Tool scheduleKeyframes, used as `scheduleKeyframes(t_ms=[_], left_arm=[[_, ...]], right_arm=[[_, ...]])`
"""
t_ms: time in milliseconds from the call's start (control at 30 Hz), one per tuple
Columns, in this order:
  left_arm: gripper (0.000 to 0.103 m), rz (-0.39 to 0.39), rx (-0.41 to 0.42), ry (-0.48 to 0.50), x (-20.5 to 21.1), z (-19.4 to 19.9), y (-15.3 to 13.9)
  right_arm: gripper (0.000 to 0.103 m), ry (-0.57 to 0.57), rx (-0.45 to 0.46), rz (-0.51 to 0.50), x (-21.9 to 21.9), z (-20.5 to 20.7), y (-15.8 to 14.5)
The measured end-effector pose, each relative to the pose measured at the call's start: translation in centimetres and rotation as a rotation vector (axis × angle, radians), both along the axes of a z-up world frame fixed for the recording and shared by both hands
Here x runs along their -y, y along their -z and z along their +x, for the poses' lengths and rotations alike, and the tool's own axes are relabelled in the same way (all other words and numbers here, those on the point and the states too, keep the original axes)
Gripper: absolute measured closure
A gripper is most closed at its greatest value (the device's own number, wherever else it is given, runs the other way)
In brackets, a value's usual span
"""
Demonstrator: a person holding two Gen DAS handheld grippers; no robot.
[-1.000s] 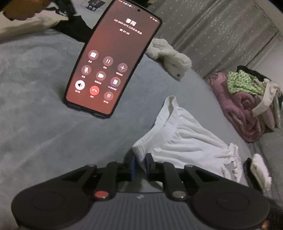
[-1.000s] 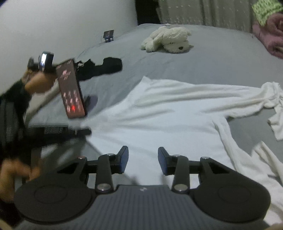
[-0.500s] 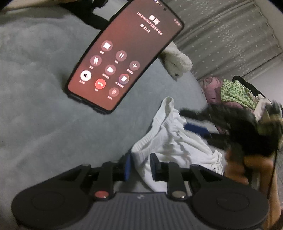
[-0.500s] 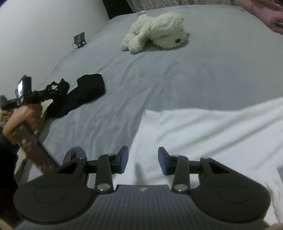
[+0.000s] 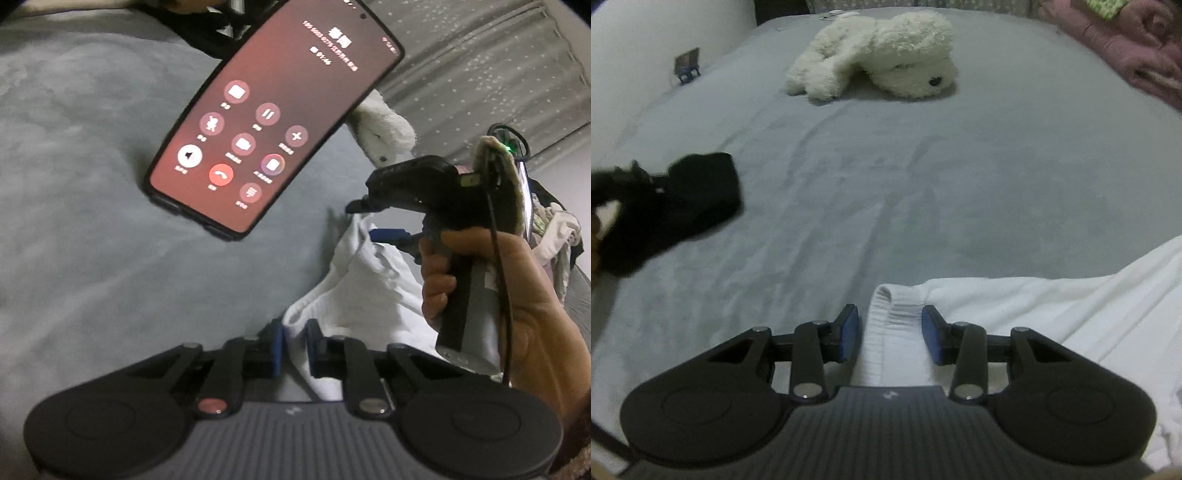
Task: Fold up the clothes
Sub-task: 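Grasp the garment edge with the right gripper near the left gripper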
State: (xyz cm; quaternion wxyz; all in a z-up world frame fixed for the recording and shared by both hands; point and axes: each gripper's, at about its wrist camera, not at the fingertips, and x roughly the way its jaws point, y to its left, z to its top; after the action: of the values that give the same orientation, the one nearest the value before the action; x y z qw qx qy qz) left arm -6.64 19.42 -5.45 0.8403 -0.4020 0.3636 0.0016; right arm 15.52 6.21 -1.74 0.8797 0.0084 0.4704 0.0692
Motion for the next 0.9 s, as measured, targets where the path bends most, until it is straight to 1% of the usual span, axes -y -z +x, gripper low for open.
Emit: scheduleKeyframes(t_ms=[33, 67, 100, 133, 167, 267, 467, 633, 767, 900], left_arm=[[0.094, 0.005, -0.002, 0.000, 0.0, 0.1, -0.1], [0.095, 0.011, -0.003, 0.001, 0.1, 0.1, -0.1], [0.095, 0.016, -0.005, 0.001, 0.1, 0.2, -0.2], [0.096, 0.021, -0.006, 0.002, 0.1, 0.2, -0.2], [0.097, 0.026, -0.008, 0.003, 0.1, 0.2, -0.3], [0.098, 0.041, -0.009, 0.000, 0.1, 0.1, -0.7], [0.098, 0.091, 0.023, -0.015, -0.3, -0.3, -1.9], [0.098, 0.145, 0.042, -0.069, -1.1, -0.8, -2.9], [0.098, 0.166, 0.023, -0.113, -1.8, -0.7, -2.9], [0.098, 0.172, -0.023, -0.113, -1.7, -0.4, -2.3]], right_arm=[[0.070, 0.002, 0.009, -0.013, 0.0, -0.1, 0.1], [0.075, 0.000, 0.020, -0.020, -0.1, -0.3, 0.2], [0.081, -0.002, 0.030, -0.021, -0.1, -0.4, 0.1], [0.083, -0.004, 0.040, -0.015, -0.1, -0.6, -0.1], [0.091, -0.006, 0.050, -0.008, -0.1, -0.7, -0.3], [0.095, -0.016, 0.080, -0.004, -0.1, -0.9, -1.2], [0.096, -0.054, 0.139, 0.039, -0.8, -1.1, -2.5], [0.096, -0.087, 0.164, 0.082, -2.3, -1.1, -3.1], [0.096, -0.116, 0.164, 0.115, -3.4, -0.9, -2.9], [0.096, -0.128, 0.144, 0.118, -4.0, -0.4, -1.5]])
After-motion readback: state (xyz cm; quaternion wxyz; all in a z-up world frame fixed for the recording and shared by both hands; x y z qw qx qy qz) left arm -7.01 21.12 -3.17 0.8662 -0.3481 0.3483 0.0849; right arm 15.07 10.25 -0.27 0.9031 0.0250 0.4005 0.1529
